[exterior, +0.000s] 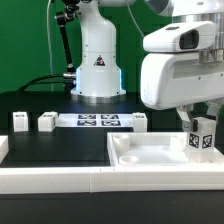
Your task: Assemble square table
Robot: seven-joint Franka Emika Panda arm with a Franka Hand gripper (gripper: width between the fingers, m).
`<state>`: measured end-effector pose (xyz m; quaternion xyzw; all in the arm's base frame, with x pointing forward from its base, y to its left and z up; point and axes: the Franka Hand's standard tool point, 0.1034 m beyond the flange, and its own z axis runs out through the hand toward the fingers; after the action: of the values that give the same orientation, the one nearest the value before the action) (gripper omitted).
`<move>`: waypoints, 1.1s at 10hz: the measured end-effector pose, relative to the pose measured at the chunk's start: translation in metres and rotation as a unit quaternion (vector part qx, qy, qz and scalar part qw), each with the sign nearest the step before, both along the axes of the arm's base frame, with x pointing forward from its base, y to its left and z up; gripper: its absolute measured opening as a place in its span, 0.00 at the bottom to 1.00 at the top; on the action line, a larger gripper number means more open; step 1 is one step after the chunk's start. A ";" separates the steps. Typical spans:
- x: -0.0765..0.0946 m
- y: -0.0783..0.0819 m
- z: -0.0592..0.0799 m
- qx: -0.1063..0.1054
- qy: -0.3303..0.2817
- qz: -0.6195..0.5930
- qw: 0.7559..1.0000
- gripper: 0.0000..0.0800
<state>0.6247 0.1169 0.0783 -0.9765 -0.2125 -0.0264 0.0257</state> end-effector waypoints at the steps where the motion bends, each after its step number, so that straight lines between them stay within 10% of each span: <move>1: 0.000 0.000 0.000 0.002 0.003 -0.040 0.999 0.36; 6: 0.001 0.000 0.000 0.025 0.010 -0.294 0.955 0.36; 11: 0.001 0.001 0.000 0.035 0.023 -0.545 0.838 0.36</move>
Offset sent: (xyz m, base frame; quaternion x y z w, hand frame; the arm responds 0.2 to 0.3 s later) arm -0.0112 0.0047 -0.0094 0.0307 0.0078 0.2535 0.9668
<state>0.6258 0.1181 0.0783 -0.9333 0.3555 -0.0208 0.0459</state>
